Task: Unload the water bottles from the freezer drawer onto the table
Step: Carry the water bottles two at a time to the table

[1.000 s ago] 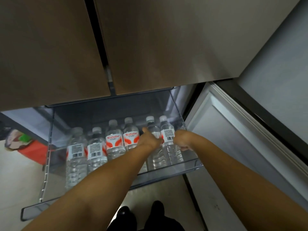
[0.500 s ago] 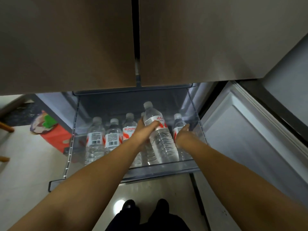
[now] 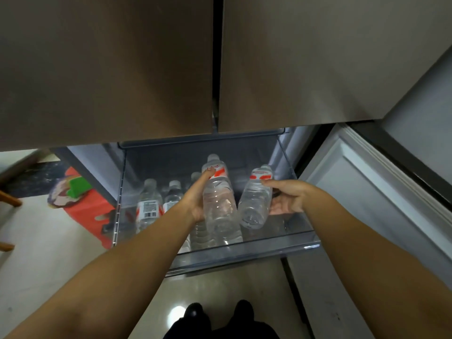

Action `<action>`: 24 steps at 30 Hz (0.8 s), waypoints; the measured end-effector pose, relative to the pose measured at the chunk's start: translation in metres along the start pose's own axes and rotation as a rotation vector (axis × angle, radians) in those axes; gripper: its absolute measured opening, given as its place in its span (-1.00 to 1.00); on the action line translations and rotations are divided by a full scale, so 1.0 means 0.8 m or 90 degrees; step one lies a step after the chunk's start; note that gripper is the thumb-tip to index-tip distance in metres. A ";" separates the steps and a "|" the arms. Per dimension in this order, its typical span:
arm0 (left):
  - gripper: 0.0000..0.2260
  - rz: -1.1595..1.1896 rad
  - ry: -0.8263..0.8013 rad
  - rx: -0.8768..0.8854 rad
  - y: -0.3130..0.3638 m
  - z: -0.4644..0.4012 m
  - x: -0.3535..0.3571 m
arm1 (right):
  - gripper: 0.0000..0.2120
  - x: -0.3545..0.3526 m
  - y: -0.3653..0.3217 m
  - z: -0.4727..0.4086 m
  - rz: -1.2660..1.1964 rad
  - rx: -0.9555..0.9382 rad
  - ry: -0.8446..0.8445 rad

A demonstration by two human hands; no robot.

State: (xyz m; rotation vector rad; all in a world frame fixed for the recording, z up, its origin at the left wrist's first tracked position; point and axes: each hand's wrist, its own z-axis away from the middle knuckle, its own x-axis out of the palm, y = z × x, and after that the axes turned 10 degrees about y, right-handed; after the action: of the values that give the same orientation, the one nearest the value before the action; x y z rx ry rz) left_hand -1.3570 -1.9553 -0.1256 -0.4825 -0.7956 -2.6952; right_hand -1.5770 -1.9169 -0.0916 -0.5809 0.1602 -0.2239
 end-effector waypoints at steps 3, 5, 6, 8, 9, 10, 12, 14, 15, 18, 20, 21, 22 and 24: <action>-0.54 -0.034 -0.047 -0.017 0.002 0.013 0.006 | -0.49 -0.007 0.002 0.017 -0.015 -0.025 -0.059; -0.58 -0.066 -0.084 -0.020 0.002 0.024 0.016 | -0.44 -0.009 0.004 0.033 -0.022 -0.050 -0.072; -0.62 -0.076 -0.098 -0.017 0.003 0.028 0.020 | -0.42 -0.009 0.004 0.041 -0.018 -0.063 -0.074; -0.66 -0.117 -0.130 -0.022 0.003 0.039 0.027 | -0.42 -0.010 0.012 0.060 -0.030 -0.090 -0.061; -0.66 -0.134 -0.151 -0.026 0.003 0.044 0.030 | -0.44 -0.010 0.015 0.069 -0.037 -0.100 -0.056; -0.65 -0.147 -0.169 -0.028 0.003 0.047 0.033 | -0.47 -0.011 0.018 0.077 -0.044 -0.110 -0.046; -0.59 -0.181 -0.201 -0.027 0.005 0.056 0.038 | -0.50 -0.014 0.030 0.095 -0.064 -0.133 -0.017; -0.57 -0.222 -0.226 -0.024 0.007 0.062 0.045 | -0.47 -0.017 0.046 0.111 -0.096 -0.166 0.008; -0.58 -0.237 -0.238 -0.024 0.009 0.067 0.050 | -0.44 -0.019 0.054 0.115 -0.115 -0.178 0.011; -0.63 -0.296 -0.291 -0.025 0.002 0.082 0.067 | -0.44 -0.018 0.078 0.135 -0.186 -0.227 0.004; -0.70 -0.322 -0.333 -0.027 -0.010 0.093 0.080 | -0.47 -0.012 0.088 0.145 -0.229 -0.287 0.019; -0.73 -0.328 -0.351 -0.019 -0.016 0.098 0.085 | -0.49 -0.009 0.093 0.147 -0.245 -0.323 0.049; -0.73 -0.332 -0.372 -0.006 -0.022 0.101 0.090 | -0.51 -0.009 0.099 0.147 -0.258 -0.358 0.100; -0.66 -0.344 -0.416 0.013 -0.036 0.106 0.098 | -0.54 -0.013 0.112 0.155 -0.255 -0.414 0.215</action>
State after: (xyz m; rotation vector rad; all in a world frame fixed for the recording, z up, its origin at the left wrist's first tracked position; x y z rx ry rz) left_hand -1.4187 -1.8981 -0.0414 -1.3564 -1.2673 -3.0172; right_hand -1.5458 -1.7764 -0.0385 -1.2216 0.4535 -0.6722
